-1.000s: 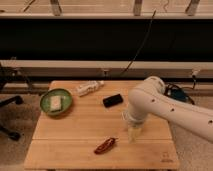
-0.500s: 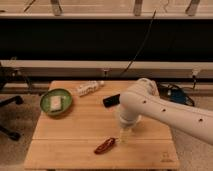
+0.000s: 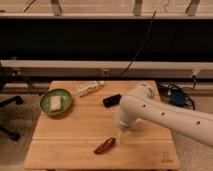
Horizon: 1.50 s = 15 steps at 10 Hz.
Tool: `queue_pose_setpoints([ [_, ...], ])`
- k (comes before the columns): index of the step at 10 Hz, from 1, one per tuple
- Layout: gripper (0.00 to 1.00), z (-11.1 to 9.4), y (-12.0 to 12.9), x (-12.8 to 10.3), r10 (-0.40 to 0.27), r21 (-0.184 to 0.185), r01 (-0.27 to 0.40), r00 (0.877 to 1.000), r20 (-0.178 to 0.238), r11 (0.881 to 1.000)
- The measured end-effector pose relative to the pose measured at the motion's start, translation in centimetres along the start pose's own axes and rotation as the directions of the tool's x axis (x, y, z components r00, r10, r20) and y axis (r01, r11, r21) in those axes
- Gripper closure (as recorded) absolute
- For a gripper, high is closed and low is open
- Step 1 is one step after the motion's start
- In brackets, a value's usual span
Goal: Drag the pepper across the table
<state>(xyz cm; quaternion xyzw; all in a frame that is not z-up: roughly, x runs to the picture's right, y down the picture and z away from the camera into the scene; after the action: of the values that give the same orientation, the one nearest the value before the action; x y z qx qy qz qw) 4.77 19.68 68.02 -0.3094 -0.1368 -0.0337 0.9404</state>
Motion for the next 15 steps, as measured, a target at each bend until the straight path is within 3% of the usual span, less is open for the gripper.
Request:
queue_pose_setpoints([
  [3, 0.2, 0.6, 0.0, 0.6, 0.006, 0.008, -0.006, 1.0, 0.019, 1.0],
  [8, 0.2, 2.4, -0.1, -0.4, -0.006, 0.008, 0.006, 0.999, 0.047, 1.0],
  [15, 0.2, 4.5, 0.0, -0.5, -0.038, -0.014, 0.039, 0.997, 0.062, 0.999],
])
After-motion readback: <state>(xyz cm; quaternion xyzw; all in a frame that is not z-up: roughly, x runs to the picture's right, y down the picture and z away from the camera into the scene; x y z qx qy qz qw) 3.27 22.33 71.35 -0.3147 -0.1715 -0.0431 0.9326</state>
